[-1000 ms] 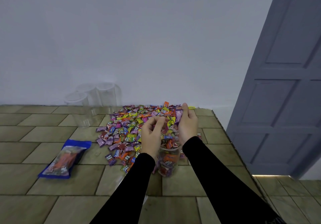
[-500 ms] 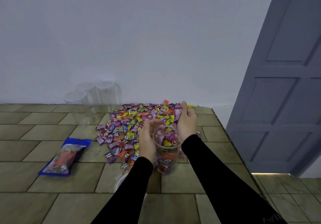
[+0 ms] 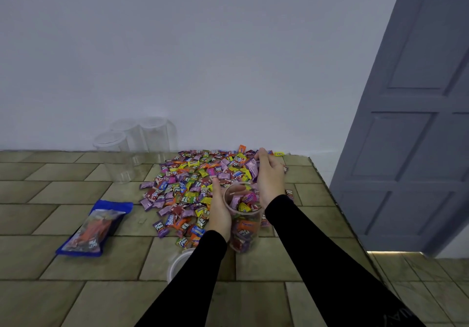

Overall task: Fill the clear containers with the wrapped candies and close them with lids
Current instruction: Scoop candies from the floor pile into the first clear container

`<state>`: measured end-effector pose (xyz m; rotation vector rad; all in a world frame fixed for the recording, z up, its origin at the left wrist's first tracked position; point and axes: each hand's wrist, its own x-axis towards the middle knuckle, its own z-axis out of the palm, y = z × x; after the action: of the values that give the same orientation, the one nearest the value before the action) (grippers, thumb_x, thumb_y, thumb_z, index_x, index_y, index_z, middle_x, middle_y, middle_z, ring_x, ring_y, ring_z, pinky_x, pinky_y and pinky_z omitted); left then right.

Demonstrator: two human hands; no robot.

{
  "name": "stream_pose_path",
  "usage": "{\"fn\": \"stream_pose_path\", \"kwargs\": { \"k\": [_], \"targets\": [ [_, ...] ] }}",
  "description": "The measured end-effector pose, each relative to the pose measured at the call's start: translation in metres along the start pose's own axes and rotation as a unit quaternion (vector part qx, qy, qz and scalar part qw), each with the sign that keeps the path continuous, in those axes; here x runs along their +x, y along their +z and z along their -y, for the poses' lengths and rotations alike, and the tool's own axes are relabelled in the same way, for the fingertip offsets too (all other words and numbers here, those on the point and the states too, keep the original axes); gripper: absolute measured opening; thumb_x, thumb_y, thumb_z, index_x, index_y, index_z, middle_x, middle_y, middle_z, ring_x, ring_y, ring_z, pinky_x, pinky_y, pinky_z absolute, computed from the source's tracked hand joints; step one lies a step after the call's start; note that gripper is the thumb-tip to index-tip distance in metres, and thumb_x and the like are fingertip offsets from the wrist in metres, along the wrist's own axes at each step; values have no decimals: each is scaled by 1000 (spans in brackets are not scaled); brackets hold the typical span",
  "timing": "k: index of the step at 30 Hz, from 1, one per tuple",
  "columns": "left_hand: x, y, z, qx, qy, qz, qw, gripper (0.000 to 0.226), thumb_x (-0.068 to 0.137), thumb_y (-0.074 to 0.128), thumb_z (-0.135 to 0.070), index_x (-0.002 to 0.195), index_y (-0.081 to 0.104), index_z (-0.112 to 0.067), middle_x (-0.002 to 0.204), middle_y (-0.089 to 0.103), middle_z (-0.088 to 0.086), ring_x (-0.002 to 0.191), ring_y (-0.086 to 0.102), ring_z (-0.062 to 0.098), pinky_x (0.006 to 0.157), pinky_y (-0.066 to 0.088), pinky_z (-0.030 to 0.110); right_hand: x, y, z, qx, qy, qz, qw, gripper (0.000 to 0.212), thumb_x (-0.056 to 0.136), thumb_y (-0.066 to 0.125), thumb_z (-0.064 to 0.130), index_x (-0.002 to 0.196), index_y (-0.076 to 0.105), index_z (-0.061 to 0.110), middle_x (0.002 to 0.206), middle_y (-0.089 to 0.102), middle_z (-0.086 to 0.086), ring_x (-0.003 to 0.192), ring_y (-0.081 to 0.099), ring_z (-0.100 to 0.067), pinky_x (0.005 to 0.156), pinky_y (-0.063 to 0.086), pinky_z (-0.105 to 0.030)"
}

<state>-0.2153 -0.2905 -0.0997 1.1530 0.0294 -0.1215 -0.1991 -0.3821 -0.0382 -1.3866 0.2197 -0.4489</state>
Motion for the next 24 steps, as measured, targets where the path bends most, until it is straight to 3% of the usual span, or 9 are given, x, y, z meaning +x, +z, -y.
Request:
{"fn": "stream_pose_path", "kwargs": {
  "k": [3,6,9,11,13,16,19,21,24],
  "targets": [
    [0,0,1,15,9,-3,1000,86,97,14,-63,104,68,4,99,73,15,83,72,17,89,54,43,-2,-1,3,13,0,22,1000,43,99,50,30,58,51,18,50,39,2,47,33,-17,47,32,-23],
    [2,-1,2,19,1,-14,1000,85,97,15,-61,105,66,7,94,74,14,80,72,16,73,57,28,-3,-1,4,-7,-7,30,999,40,96,53,29,60,50,11,65,39,-10,60,34,-21,56,32,-28],
    [1,-1,1,24,-2,-27,999,90,96,14,-64,110,64,9,106,70,21,89,71,22,82,58,33,-4,-2,6,-20,-4,55,998,34,94,57,24,64,51,8,73,40,-12,67,36,-19,51,35,-22],
    [-1,0,0,30,-5,-35,999,87,96,16,-64,109,66,7,105,71,20,87,71,22,77,59,31,-3,-3,5,-21,-4,62,998,37,92,58,20,60,43,11,72,36,-12,67,34,-19,48,32,-17],
    [-2,-1,0,30,-11,-39,999,80,96,20,-63,104,69,-1,94,75,13,80,72,17,74,57,30,-5,-2,6,-23,-19,65,997,43,90,60,21,58,34,12,69,30,-15,68,34,-21,55,34,-20],
    [-3,0,0,30,-25,-25,999,74,97,19,-61,95,72,-9,84,76,6,76,73,14,68,55,26,-6,-2,3,-2,-34,75,997,39,90,59,21,62,39,4,66,34,-17,57,46,-30,65,40,-32],
    [-6,2,-6,15,-40,-37,998,85,94,20,-66,101,71,2,97,73,22,85,72,29,83,57,40,-10,-3,5,34,-36,84,995,26,95,54,10,70,46,7,56,48,-6,46,55,-23,58,47,-25],
    [-6,3,-5,-2,-43,-51,998,88,92,23,-71,100,72,2,102,71,25,93,69,37,95,51,51,-13,-4,9,69,-33,100,992,23,96,51,9,73,46,7,52,50,-5,44,55,-20,50,49,-26],
    [-4,3,-3,7,-37,-59,998,88,93,21,-68,103,70,4,103,70,25,101,65,39,97,50,50,-16,-4,14,77,-16,113,991,18,97,50,11,80,51,5,57,56,-6,49,59,-20,47,51,-23]
  ]
}}
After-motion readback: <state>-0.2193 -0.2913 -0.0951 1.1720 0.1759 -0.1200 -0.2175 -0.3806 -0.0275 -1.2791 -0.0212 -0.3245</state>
